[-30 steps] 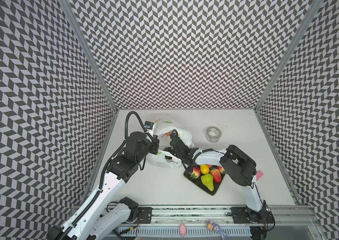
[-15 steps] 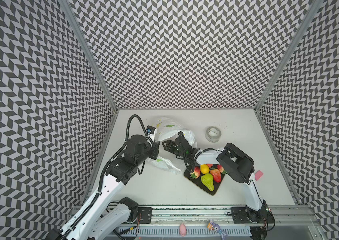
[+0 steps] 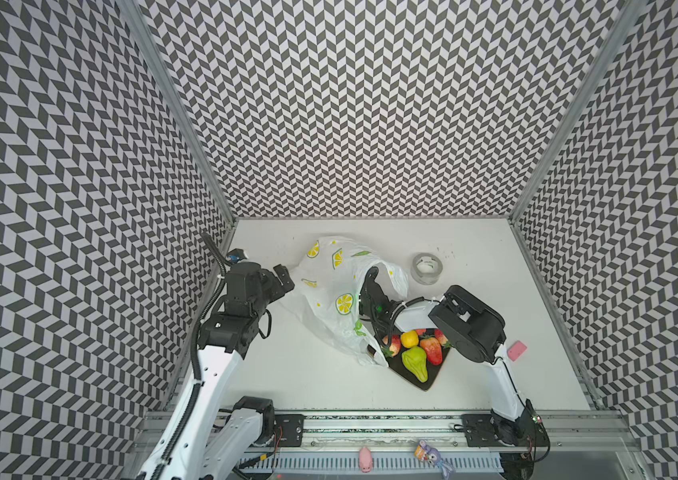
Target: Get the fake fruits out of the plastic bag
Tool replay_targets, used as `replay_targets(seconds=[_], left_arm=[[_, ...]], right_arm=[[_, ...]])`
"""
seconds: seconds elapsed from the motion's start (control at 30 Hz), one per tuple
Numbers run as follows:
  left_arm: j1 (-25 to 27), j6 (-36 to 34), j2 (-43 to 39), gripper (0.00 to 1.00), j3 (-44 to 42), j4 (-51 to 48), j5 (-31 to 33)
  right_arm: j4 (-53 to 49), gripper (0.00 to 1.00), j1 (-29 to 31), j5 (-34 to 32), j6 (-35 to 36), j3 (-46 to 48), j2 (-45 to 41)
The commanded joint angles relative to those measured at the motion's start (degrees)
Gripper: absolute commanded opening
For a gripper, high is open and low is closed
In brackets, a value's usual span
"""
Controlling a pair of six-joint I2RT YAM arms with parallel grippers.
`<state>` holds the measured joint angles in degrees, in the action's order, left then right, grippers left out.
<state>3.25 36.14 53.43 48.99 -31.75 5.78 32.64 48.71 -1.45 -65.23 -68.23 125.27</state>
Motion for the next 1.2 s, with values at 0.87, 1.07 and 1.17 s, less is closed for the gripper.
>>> replay_targets(seconds=[0.87,1.07,1.17], left_arm=[[-5.8,21.0,12.1,1.0,-1.7,10.8,-21.5],[-3.7,21.7,17.9,0.82,-2.1,19.2,-25.4],[-4.0,20.9,19.1,0.57,-2.2,20.9,-25.3]], right_arm=[[0.1,0.68,0.0,1.4,0.8,-0.5,-1.3],[-0.4,0.68,0.0,2.3,1.2,-1.1,-1.5],[-0.7,0.68,0.0,2.5,2.1,-1.1,-2.1]])
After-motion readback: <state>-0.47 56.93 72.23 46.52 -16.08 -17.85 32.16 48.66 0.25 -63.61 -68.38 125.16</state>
